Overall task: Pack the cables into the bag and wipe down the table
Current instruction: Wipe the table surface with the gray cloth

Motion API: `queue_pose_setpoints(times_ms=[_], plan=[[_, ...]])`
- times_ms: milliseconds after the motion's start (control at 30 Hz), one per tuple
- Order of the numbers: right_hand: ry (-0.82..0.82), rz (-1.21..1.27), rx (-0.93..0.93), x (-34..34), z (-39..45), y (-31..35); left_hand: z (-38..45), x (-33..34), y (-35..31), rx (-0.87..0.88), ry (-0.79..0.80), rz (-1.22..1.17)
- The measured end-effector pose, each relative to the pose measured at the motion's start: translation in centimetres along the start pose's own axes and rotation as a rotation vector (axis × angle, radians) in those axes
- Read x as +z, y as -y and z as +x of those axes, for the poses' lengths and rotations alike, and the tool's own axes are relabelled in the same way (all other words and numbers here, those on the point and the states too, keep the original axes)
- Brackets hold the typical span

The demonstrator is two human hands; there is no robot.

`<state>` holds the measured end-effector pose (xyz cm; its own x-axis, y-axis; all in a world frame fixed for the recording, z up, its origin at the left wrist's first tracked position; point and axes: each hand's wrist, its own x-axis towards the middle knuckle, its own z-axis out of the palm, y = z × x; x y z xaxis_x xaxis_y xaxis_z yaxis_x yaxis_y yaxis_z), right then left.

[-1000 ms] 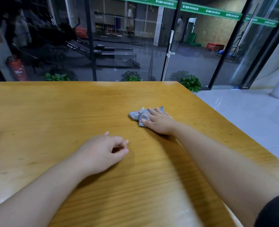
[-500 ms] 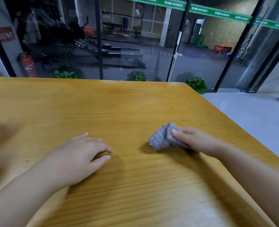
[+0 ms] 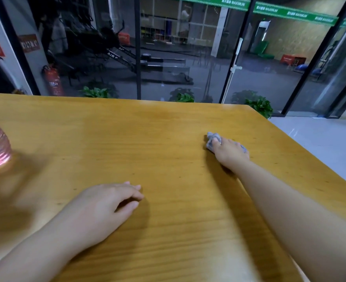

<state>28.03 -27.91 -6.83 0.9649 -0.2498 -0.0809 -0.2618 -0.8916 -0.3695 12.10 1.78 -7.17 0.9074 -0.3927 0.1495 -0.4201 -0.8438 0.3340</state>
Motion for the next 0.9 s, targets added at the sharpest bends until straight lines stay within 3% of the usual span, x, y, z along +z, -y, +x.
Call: queue_pose_setpoints(times_ms=[267,600,767,900], plan=[[0.043,-0.107,0.159,1.9,2.8,6.7,0.4,-0.6,0.5,-0.01,-0.03,-0.032],[0.192,-0.163,-0.615,5.5,0.0,13.9,0.8,-1.1,0.5,-0.04,-0.04,-0.049],[0.347,-0.095,-0.782,5.3,-4.5,14.7,0.5,-1.3,0.1,-0.051,-0.04,-0.061],[0.511,0.29,-0.681,3.4,-7.4,12.8,0.2,-1.4,-0.2,-0.047,-0.028,-0.078]])
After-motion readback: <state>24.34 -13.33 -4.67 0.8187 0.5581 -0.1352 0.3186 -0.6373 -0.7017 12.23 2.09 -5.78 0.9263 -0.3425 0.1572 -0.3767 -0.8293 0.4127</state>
